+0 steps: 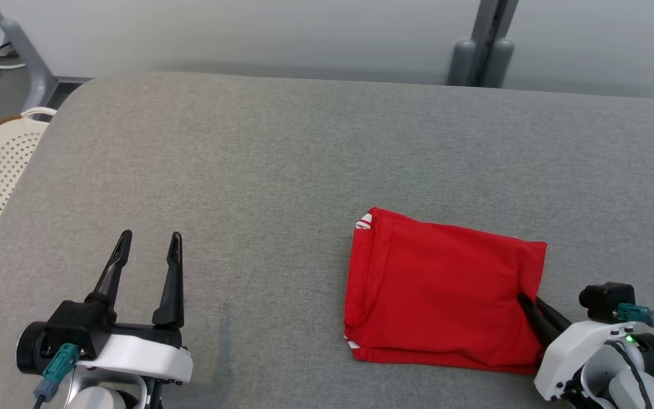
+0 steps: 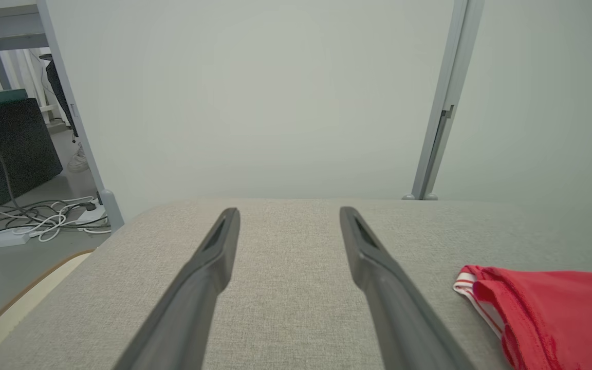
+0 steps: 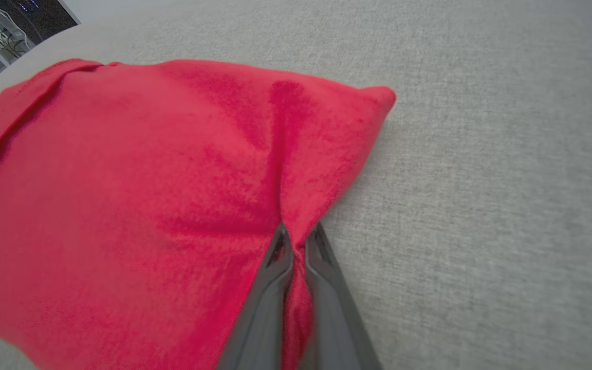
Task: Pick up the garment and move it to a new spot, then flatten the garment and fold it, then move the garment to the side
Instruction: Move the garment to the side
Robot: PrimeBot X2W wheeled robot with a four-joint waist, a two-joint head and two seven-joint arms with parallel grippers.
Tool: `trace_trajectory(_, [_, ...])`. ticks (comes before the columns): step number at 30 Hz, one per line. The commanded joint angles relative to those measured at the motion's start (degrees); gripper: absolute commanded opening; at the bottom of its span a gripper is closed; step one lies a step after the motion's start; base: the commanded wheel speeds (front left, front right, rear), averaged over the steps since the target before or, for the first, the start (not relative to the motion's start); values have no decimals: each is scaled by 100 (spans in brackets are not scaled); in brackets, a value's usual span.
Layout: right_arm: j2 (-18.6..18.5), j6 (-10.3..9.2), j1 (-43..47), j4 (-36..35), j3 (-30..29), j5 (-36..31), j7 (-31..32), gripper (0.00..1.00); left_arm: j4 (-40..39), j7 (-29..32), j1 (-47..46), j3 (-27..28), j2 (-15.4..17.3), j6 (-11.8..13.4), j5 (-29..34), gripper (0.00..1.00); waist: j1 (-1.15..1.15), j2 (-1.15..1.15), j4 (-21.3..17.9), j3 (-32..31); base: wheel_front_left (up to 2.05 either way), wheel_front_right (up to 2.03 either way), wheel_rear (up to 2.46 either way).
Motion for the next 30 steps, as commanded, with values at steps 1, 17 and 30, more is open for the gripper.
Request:
trace_trajectory(1, [-144,-4,-26,10,8,-22,-59,0,12,-22,39,25,55,-25,-11,100,0,0,-218,-93,0,0,0])
trace_trajectory(17, [-995,-3,-759,-540,-151,-239,-199,0,-241,45,-266,-203,125,-101,111,100,0,0,-1634,111,0,0,0])
trace_trajectory(30, [-1970,-3,-2332,-272,-169,-174,-234,0,-572,359,-868,-505,291,-242,357,100,0,0,-2013,914,0,0,0])
